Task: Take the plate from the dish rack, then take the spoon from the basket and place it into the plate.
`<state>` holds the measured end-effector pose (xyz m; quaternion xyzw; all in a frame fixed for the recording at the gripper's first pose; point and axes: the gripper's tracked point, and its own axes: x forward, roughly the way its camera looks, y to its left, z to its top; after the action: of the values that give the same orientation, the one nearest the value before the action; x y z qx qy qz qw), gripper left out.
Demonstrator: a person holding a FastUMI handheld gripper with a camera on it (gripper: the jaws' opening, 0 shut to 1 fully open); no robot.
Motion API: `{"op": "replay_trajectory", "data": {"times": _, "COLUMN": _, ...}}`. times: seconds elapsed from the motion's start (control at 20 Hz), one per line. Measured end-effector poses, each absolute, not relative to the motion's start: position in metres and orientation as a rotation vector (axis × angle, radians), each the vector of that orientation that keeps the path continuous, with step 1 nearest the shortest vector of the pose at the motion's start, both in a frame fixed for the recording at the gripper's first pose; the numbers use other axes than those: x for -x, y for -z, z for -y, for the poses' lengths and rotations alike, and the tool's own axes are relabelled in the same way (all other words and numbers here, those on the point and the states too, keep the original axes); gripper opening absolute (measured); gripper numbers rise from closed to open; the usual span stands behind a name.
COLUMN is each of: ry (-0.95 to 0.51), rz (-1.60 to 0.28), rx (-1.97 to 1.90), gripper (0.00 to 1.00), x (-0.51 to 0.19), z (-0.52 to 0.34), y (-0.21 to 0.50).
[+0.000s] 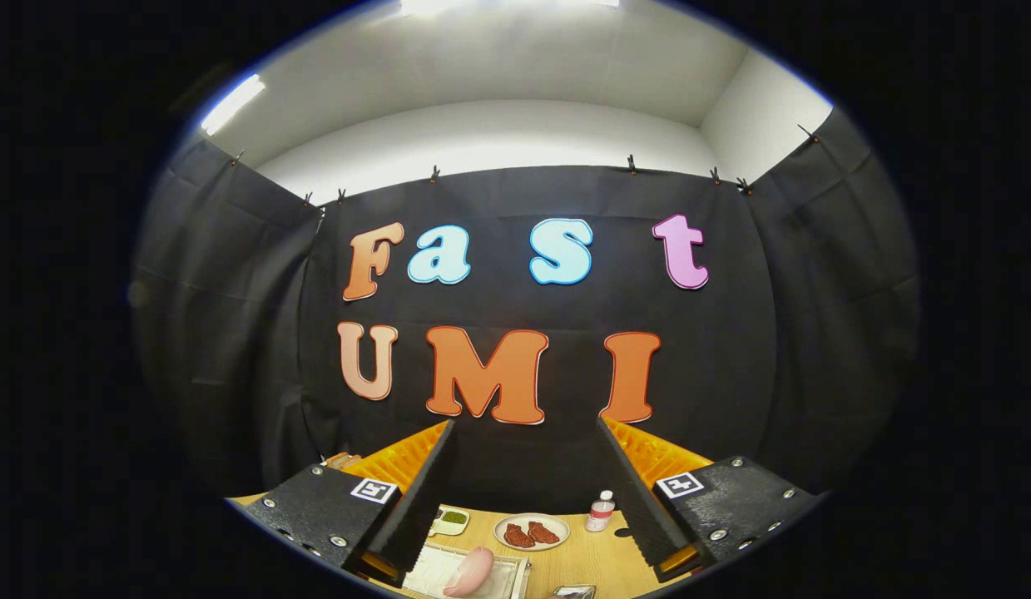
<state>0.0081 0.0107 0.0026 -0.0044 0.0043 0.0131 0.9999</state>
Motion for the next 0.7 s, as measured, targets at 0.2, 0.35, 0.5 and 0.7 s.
{"op": "replay_trajectory", "data": {"times": 0.2, "ry": -0.02, "rz": -0.021, "rx": 0.015, "gripper": 0.97, "x": -0.011, "z": -0.008, "y": 0.004}}
{"op": "replay_trajectory", "data": {"times": 0.35, "ry": -0.024, "rz": -0.056, "rx": 0.026, "gripper": 0.97, "x": -0.014, "z": -0.012, "y": 0.019}}
{"op": "replay_trajectory", "data": {"times": 0.5, "ry": -0.027, "rz": -0.112, "rx": 0.04, "gripper": 0.97, "x": -0.017, "z": -0.015, "y": 0.041}}
{"op": "replay_trajectory", "data": {"times": 0.7, "ry": -0.045, "rz": -0.185, "rx": 0.036, "gripper": 0.97, "x": -0.021, "z": -0.022, "y": 0.066}}
